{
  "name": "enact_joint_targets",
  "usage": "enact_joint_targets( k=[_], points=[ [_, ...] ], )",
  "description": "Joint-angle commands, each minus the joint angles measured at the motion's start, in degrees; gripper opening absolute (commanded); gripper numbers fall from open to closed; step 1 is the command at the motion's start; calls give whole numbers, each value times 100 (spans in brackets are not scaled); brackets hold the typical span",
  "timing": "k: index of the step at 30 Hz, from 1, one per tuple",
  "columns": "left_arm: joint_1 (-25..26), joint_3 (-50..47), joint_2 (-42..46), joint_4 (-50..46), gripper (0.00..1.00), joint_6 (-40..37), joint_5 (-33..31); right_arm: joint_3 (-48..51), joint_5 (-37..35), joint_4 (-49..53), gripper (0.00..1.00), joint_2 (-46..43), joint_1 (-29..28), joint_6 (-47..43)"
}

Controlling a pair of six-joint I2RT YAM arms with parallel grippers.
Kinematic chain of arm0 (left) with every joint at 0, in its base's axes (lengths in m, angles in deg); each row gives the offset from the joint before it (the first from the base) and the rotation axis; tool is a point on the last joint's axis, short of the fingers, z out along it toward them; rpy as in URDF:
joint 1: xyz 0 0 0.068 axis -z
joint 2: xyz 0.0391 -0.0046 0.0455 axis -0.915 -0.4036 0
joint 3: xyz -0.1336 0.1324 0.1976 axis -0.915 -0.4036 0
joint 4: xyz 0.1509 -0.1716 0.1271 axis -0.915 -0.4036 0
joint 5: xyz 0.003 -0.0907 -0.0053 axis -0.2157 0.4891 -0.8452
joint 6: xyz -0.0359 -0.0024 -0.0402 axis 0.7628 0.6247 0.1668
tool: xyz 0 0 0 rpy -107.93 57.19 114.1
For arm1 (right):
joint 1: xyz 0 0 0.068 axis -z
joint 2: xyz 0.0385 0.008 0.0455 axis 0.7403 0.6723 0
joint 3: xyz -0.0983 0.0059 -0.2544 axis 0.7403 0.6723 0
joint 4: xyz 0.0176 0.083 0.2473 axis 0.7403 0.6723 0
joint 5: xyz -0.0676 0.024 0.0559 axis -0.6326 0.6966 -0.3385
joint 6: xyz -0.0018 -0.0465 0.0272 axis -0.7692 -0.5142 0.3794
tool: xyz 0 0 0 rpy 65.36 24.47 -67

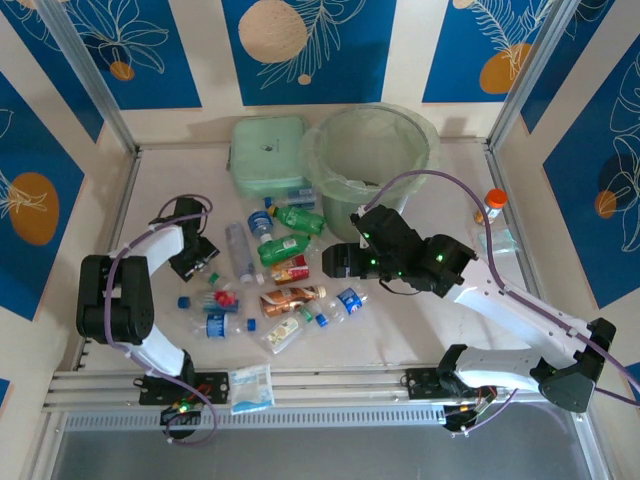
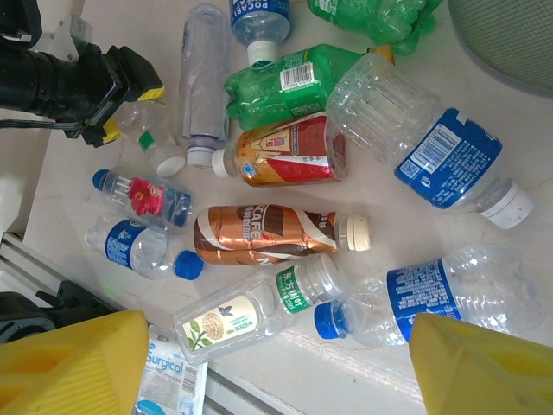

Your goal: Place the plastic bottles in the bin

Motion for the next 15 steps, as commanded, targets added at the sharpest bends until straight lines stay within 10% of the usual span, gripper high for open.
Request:
enact_joint_targets(
  k=[1,15],
  points=[
    [-58,163,275,-127,60,-85,-89,-4,-83,114,80,-133,38,49],
    [-5,2365,1593,-1359,50,-630,-14,357,82,21,80,-483,396,163]
  ],
)
